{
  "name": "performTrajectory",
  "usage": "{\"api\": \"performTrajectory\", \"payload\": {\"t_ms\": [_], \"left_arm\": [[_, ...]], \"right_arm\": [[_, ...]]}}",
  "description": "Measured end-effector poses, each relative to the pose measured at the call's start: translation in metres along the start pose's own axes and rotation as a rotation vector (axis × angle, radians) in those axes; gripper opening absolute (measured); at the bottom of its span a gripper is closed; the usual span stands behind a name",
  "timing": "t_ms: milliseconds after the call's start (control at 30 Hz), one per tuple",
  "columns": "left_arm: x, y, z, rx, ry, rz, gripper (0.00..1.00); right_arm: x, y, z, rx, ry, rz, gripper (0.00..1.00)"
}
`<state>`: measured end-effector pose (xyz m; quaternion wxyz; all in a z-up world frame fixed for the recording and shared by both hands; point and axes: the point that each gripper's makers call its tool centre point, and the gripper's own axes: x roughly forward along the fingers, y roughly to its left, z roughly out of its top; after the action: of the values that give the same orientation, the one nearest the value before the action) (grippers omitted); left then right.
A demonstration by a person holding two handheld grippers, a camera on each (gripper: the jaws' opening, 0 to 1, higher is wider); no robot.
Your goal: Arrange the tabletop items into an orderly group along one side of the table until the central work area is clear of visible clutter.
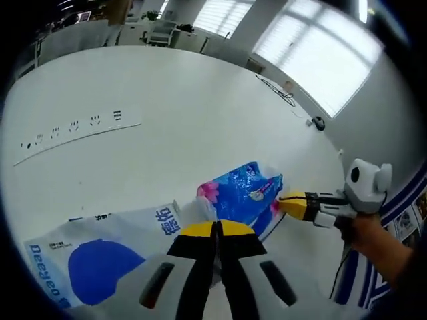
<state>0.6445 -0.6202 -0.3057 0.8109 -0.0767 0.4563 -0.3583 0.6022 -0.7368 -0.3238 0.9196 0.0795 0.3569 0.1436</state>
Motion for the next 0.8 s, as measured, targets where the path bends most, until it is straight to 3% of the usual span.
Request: {"api": "performTrajectory", "payload": {"t_ms": [800], "left_arm": [[0.003,0.0065,-0.0003,0.013,0.004,0.012,0.03]], "right_arm": [[0.0077,-0.0041,-0.0061,0.026,0.012,-0.025,0.04]]}}
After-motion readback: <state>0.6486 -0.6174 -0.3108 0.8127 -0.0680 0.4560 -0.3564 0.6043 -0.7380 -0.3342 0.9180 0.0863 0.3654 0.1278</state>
